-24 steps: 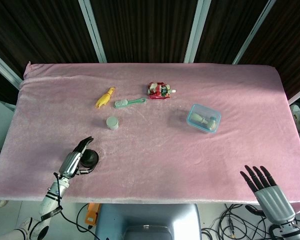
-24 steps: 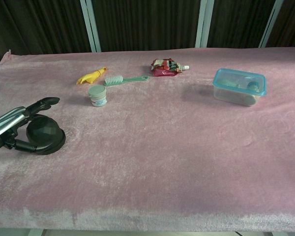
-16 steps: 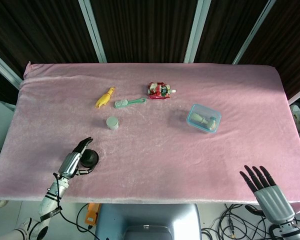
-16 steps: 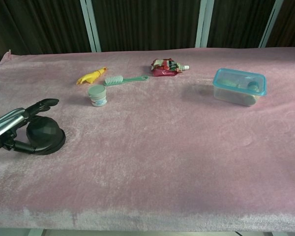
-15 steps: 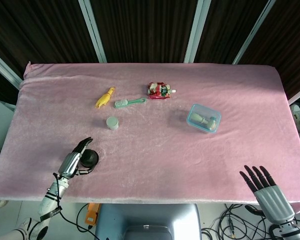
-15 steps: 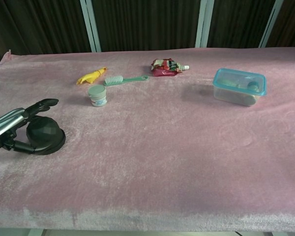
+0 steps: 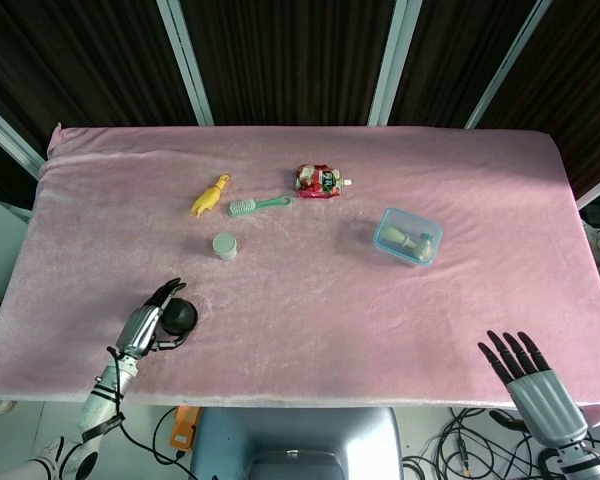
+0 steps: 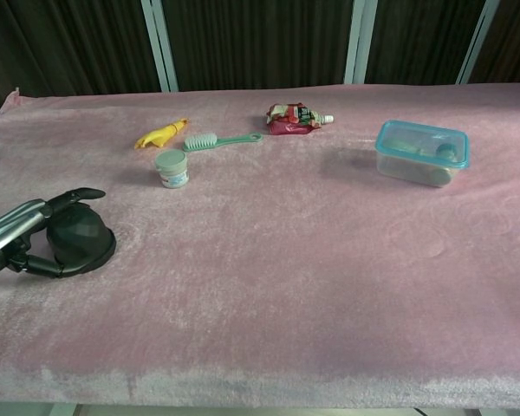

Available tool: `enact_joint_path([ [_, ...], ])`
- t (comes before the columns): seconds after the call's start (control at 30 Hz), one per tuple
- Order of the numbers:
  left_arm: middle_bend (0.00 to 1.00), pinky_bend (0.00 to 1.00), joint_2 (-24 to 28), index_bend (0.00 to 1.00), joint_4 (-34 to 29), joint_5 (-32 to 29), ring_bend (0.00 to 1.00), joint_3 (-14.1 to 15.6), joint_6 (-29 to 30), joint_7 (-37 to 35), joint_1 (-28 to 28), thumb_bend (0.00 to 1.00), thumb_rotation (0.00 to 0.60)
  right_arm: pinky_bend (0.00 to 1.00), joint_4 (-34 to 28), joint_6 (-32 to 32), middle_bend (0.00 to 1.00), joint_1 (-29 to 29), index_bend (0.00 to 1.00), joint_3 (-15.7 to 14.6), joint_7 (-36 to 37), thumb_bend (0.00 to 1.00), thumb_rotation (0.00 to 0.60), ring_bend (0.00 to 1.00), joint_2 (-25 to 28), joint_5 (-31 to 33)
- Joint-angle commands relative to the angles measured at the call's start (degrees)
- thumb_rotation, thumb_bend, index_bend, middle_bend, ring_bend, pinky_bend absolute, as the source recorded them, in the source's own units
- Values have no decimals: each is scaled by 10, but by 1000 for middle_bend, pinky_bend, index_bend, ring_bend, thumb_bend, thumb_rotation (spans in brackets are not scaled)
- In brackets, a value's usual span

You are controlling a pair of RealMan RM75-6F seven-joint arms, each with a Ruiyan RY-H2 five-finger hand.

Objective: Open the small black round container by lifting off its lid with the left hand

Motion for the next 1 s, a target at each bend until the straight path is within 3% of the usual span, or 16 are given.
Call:
enact_joint_path([
  [0.03, 261, 490, -4, 202, 5, 4, 316, 1, 6, -4, 1, 327, 600, 47, 0, 0, 0, 0, 0, 0, 0, 47, 600, 0, 0, 0],
  [0.23, 361, 616, -17, 253, 26, 14, 435, 4, 24, -9, 4, 338, 600, 48, 1, 3, 0, -1, 0, -1, 3, 47, 600, 0, 1, -2],
  [0.4, 375, 633, -15, 263, 25, 30, 451, 3, 64, 0, 8, 340, 600, 50, 0, 2, 0, 0, 0, -1, 2, 47, 600, 0, 1, -1],
  [0.7, 367, 633, 27, 262, -36, 59, 451, 0, 138, 66, 13, 339, 600, 51, -3, -3, 0, 1, 0, -1, -1, 47, 600, 0, 2, 1],
  [0.83, 365, 633, 44, 262, -40, 68, 450, -7, 159, 147, 11, 340, 600, 51, -4, -3, 0, 1, 0, -2, 1, 47, 600, 0, 3, 1],
  [1.0, 381, 648, 44, 331, -5, 65, 460, -31, 195, 332, 12, 340, 600, 51, -3, 0, 0, 0, 0, -2, 4, 47, 600, 0, 4, 0],
])
